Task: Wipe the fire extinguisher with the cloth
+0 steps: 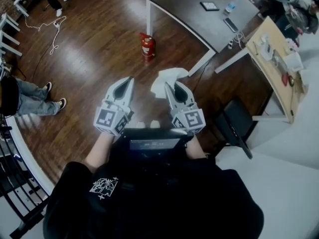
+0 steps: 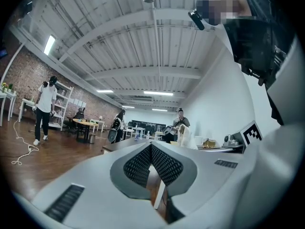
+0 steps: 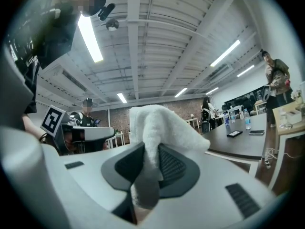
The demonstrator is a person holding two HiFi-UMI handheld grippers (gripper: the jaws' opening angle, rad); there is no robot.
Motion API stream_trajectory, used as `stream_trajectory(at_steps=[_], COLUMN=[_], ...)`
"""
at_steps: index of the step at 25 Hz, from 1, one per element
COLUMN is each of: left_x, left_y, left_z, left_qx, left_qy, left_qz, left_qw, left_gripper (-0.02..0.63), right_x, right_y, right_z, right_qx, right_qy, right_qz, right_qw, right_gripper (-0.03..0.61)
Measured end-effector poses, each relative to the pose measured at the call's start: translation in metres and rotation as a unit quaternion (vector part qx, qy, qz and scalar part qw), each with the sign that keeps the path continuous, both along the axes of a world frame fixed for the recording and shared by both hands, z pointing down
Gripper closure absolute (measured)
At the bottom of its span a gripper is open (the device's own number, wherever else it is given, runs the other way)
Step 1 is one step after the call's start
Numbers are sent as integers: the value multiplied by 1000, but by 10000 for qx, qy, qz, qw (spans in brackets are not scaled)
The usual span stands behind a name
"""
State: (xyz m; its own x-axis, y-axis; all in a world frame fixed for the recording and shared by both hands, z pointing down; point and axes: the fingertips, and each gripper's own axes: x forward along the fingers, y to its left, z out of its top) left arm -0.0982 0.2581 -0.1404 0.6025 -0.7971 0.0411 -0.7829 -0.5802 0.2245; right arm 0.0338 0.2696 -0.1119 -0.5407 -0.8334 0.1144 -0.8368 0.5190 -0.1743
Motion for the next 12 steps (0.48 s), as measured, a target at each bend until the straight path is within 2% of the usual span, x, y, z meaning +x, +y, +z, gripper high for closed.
stream_trajectory(at_steps=[4, 12], left_x=[3, 0], left_y=[-1, -2], left_z=[-2, -4], left_qx=[49, 64], left_qy=[19, 48], left_qz=[17, 16], left_qw=[10000, 10000], left_gripper=[615, 615], right_x=[2, 0], right_y=[-2, -3], right_z=[-1, -2], right_qx=[5, -25], right_qy=[125, 71], right_qz=[39, 72], right_qw=[9999, 9999], right_gripper=[480, 480])
